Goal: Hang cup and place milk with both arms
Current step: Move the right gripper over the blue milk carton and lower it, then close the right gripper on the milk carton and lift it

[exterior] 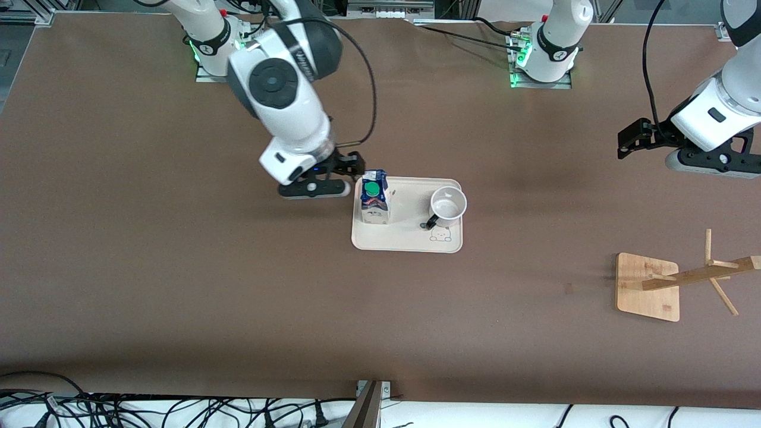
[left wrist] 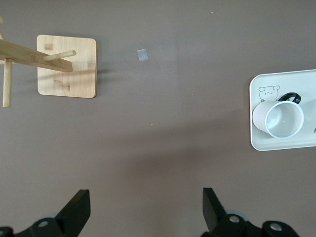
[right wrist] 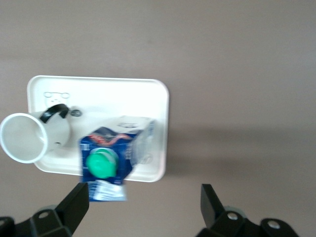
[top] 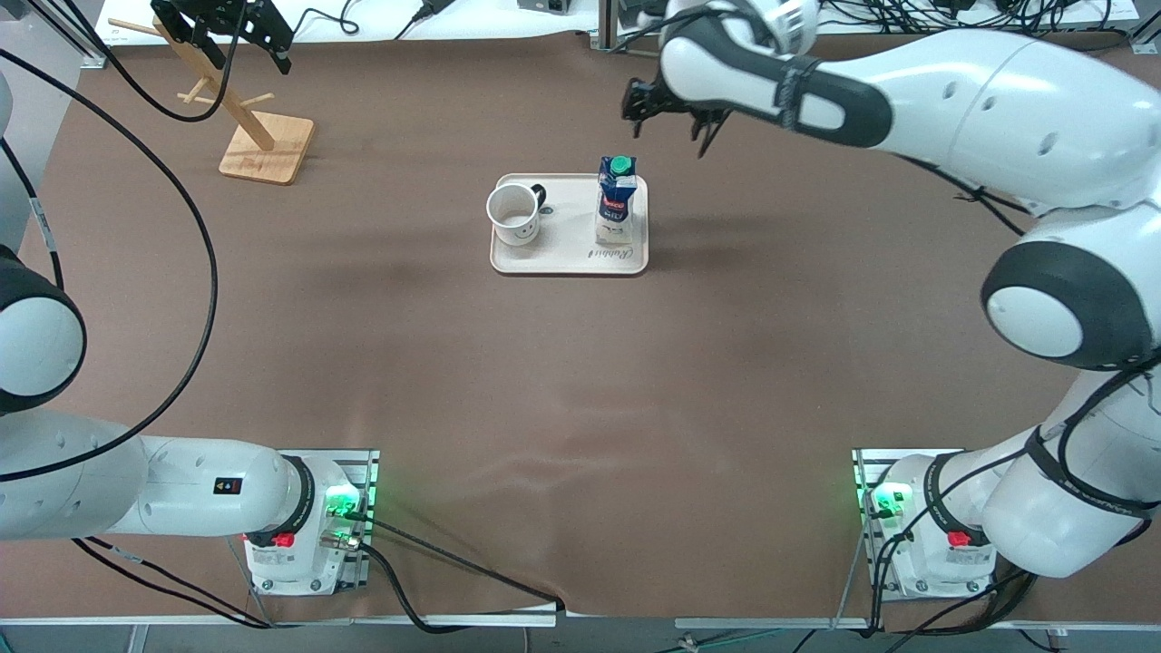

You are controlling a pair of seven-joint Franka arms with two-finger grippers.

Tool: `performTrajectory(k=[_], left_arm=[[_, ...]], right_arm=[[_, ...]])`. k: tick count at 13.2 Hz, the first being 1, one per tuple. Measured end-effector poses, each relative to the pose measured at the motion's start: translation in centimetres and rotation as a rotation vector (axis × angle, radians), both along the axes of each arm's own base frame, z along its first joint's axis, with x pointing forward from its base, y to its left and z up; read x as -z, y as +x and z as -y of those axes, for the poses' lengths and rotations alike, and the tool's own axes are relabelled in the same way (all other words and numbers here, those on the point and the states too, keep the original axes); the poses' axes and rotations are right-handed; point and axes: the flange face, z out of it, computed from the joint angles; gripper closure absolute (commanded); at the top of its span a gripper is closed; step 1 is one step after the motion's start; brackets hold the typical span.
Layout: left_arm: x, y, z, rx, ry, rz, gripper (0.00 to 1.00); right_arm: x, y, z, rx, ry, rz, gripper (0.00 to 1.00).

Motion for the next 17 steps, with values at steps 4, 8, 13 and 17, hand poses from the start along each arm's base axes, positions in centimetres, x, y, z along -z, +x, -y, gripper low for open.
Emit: performTrajectory(k=[4, 8, 13, 17], left_arm=[[0.0, 0.0, 0.0, 0.0, 0.0, 0.0, 0.0], [0.0, 0.0, 0.0, 0.0, 0.0, 0.0, 0.0], [0.0, 0.0, 0.0, 0.0, 0.0, 0.0, 0.0], [0.0, 0.0, 0.0, 0.0, 0.0, 0.0, 0.0]], right_arm=[[3.8, -2.4, -5.5, 0.038, 0.012, 0.008, 0.0], [4.6, -2.2, -5.6, 0.027, -0.018, 0.03, 0.0], [6.5, -2.2, -5.4, 0.007, -0.07, 0.033, 0.0], [9.3, -2.9, -6.3, -0.012, -0.094, 0.013, 0.57]])
